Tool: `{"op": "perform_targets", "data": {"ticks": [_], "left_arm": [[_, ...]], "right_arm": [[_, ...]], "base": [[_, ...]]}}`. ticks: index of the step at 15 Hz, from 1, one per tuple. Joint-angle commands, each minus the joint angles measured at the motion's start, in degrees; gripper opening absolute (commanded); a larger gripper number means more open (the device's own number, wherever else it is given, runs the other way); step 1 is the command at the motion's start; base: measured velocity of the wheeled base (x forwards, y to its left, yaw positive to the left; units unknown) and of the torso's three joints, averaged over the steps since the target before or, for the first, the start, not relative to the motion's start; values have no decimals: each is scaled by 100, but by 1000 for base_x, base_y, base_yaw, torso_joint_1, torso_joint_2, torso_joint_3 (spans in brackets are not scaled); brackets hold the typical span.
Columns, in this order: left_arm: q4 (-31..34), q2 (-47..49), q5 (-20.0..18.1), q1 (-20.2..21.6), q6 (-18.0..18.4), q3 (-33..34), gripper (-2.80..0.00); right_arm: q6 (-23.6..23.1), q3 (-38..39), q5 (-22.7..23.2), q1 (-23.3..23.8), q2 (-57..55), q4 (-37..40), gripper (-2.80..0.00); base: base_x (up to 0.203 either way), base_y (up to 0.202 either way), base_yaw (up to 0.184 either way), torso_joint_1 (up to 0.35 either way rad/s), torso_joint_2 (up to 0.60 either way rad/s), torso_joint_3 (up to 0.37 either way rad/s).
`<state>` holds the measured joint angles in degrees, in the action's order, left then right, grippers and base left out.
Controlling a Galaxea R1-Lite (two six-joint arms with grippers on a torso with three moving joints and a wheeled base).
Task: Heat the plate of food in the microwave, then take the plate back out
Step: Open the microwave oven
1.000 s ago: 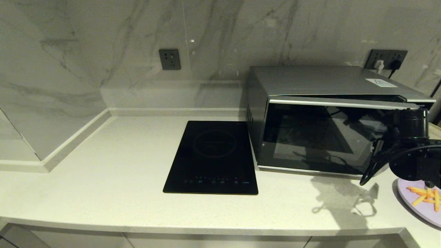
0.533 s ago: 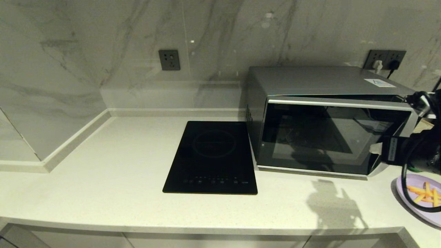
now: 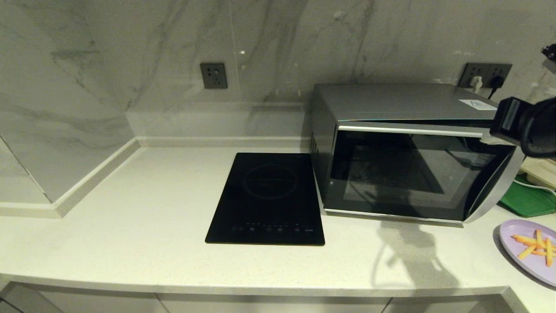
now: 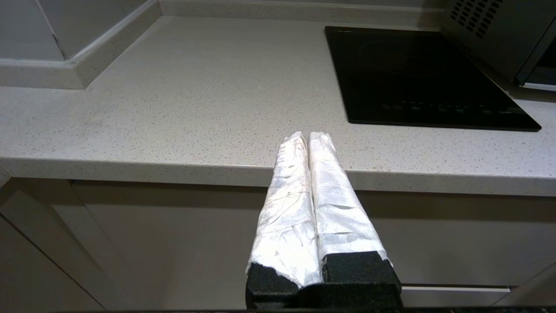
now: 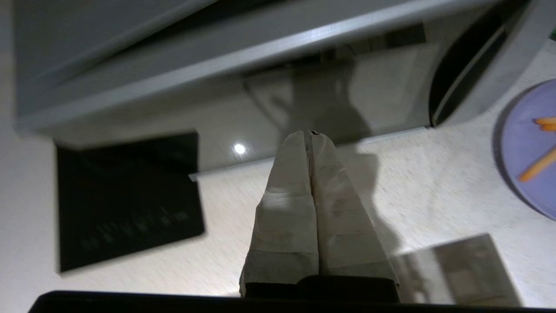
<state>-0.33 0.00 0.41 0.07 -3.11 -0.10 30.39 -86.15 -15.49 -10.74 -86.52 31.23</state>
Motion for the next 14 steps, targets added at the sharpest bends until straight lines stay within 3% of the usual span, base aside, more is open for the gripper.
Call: {"op": "perform_targets", "data": {"ticks": [1, 4, 7, 14], "left_arm": [[-2, 0, 3, 1, -6, 1, -280], [-2, 0, 3, 1, -6, 1, -280], [-2, 0, 3, 1, -6, 1, -280], [-2, 0, 3, 1, -6, 1, -280]], "right_arm": [[435, -1054, 50, 245, -926, 266, -280], [933, -2109, 364, 825, -1674, 616, -280], [1163, -2568, 558, 1213, -2165, 714, -280], [1180, -2679, 925, 1809, -2519, 709, -280]], "base": [[0, 0, 0, 0, 0, 0], [0, 0, 0, 0, 0, 0], [0, 0, 0, 0, 0, 0], [0, 0, 0, 0, 0, 0]]}}
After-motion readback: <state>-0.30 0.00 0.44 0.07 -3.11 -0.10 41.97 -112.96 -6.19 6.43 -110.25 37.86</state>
